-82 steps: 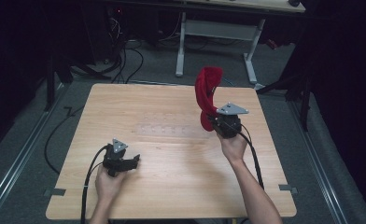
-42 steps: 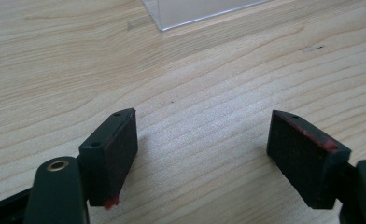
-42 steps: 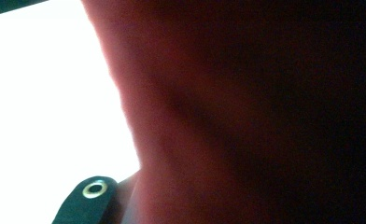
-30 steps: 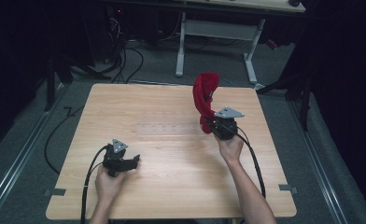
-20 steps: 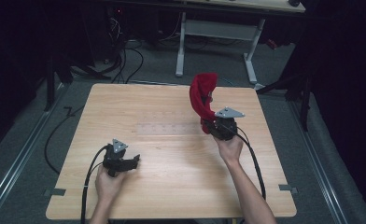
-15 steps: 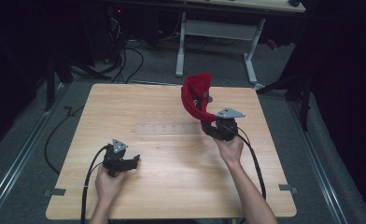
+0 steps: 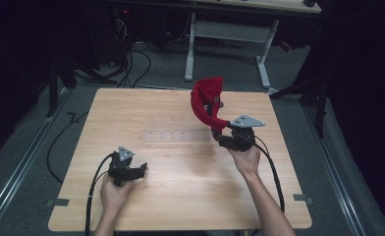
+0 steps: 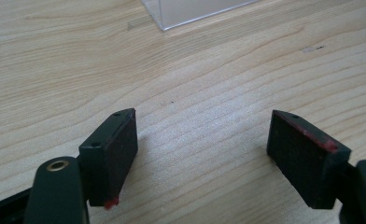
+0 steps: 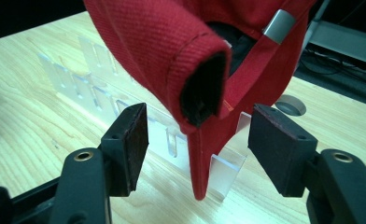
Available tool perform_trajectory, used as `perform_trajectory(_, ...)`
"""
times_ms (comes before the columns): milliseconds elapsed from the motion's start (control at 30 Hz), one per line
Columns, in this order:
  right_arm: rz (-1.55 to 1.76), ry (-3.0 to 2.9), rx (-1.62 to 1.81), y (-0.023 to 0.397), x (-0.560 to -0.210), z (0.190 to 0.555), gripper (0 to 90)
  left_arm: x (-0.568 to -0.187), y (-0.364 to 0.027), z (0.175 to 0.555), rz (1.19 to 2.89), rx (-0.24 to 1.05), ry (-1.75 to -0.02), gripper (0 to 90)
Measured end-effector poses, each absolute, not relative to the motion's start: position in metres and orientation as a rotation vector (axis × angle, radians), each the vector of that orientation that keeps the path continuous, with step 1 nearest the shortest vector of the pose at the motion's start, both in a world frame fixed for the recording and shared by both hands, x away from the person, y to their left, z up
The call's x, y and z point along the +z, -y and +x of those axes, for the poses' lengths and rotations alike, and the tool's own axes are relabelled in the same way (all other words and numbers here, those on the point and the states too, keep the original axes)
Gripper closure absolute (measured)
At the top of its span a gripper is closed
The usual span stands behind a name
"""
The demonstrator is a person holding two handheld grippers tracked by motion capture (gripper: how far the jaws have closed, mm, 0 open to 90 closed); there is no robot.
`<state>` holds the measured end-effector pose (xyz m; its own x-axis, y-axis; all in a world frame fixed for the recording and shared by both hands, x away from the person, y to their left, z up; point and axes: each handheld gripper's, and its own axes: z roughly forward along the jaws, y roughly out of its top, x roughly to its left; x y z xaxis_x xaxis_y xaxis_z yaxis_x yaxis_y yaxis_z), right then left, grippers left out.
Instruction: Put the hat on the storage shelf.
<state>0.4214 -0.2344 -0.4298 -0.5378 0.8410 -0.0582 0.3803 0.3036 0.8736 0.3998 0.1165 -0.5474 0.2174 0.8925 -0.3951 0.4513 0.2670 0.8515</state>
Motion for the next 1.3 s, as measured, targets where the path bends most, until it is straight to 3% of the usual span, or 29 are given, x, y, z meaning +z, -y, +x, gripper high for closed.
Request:
perform_trajectory(367,1.099,-2.017,1.244,0.253,-0.414,0.406,40.3,-0.547,-0.117,0.399,1.362,0.488,-1.401,25.8)
perform_trajectory(1300,1.201,-1.914,1.268,0.313,-0.418,0.357,43.8,-0.547,-0.117,0.399,1.362,0.487,-1.402,26.0)
